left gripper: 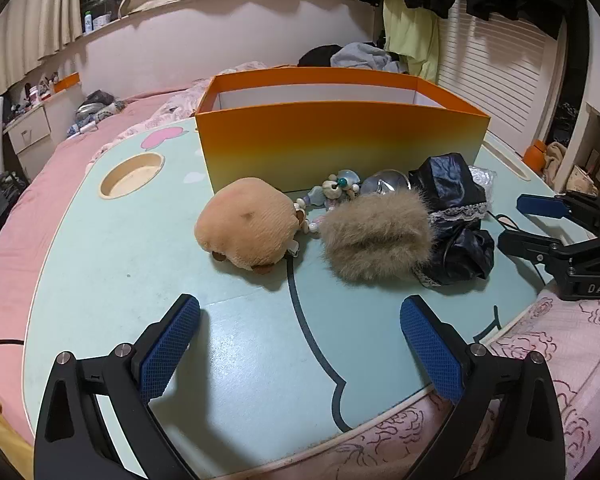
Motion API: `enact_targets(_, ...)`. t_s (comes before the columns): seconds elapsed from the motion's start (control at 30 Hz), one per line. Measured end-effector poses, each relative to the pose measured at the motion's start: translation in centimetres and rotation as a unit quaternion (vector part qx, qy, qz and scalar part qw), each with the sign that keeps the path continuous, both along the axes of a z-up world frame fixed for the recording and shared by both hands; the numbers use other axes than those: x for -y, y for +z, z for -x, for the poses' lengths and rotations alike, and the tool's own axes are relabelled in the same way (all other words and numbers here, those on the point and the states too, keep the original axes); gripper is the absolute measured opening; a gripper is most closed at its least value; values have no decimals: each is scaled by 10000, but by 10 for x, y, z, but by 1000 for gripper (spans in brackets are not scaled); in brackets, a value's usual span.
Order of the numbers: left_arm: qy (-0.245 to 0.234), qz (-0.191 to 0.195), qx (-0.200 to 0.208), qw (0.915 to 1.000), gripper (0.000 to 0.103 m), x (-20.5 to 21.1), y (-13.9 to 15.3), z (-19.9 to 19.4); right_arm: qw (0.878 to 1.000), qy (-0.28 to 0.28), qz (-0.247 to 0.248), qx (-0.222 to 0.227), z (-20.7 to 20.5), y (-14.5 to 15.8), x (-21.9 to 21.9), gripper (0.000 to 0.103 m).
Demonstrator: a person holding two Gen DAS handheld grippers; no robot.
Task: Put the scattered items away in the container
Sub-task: 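Grasp the tan plush ball with the left gripper while the right grasps the bubble-wrap bag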
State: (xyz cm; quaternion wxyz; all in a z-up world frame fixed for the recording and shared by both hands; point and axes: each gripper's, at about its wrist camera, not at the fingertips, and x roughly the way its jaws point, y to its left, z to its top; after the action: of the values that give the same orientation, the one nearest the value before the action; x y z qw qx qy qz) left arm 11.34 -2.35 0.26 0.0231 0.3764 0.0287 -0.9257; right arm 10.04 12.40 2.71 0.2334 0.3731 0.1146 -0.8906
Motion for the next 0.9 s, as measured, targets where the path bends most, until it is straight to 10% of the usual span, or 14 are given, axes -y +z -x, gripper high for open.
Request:
enact_targets(0.3,168,-214,-453,9986,92,39,34,14,9997,-60,109,-191,0,9,0,62)
enact_targets(0.63,32,-397,40,9992,70,41,15,56,9992,217,334,-61,30,28,18,59)
enact_targets(0.77,-58,-454,28,9989,53,39,10,55,9989,343,194,257,43,19,34,30)
enact_targets(0.9,-100,-534,-40,9985,50,40,13,49,9988,335,274,210,40,20,32,29)
